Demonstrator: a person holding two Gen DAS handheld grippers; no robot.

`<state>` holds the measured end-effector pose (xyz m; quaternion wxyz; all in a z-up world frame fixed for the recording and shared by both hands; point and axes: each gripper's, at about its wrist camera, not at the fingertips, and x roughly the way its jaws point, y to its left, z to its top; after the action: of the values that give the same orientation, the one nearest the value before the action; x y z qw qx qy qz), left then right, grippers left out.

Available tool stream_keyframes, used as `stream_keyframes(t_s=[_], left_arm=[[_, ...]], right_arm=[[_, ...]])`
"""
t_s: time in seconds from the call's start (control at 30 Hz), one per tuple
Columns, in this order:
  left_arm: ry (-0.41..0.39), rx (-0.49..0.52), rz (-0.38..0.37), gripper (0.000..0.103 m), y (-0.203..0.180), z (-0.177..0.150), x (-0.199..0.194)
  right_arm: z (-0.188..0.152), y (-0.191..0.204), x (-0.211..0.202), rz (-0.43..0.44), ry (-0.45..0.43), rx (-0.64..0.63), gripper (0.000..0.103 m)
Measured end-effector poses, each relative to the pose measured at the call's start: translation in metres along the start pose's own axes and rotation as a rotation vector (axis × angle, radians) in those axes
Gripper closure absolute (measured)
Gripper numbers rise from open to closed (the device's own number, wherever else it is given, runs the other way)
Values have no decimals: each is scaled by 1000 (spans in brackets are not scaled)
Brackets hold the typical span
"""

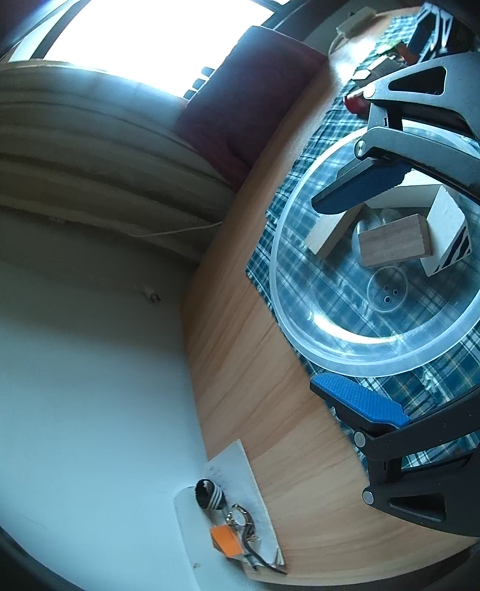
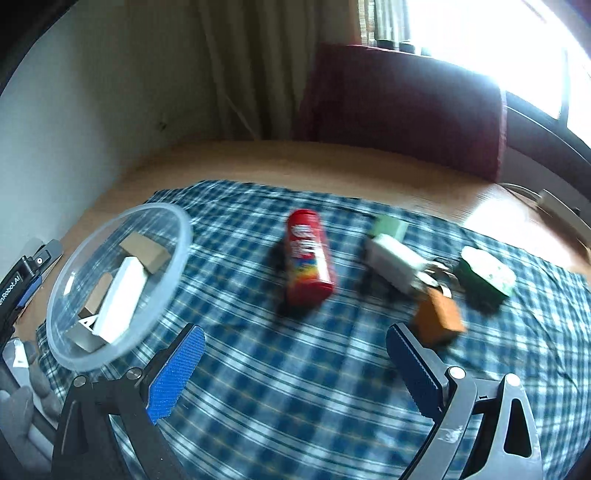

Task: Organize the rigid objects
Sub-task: 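Move right tool back over cloth toward orange wooden block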

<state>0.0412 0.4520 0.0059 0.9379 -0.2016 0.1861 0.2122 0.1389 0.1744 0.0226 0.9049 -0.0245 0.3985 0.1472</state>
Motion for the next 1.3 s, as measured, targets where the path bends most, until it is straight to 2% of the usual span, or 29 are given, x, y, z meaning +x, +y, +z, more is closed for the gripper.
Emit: stream_keyframes(t_s=[0.2, 0.37, 0.63, 0.73, 1.0, 1.13, 1.3], left_arm=[[5, 32, 2, 12, -9, -3, -6], [12, 81, -34, 12, -30, -5, -13], [27, 159, -152, 10, -76, -8, -28], [62, 193, -204, 9, -93, -11, -28], [150, 236, -297, 9, -133, -17, -19], [189, 261, -316, 9, -149, -24, -13], [231, 268, -338, 9, -164, -34, -5]], right_arm=[[-8, -50, -16, -70, -22, 82, 2], [-5, -80, -4, -122, 2, 138, 2], [2, -111, 27, -160, 72, 171, 2], [0, -125, 29, -137, 89, 201, 2], [-10, -171, 19, -204, 80, 278, 2], [-12, -188, 13, -205, 65, 319, 2], [-15, -182, 6, -136, 42, 303, 2]])
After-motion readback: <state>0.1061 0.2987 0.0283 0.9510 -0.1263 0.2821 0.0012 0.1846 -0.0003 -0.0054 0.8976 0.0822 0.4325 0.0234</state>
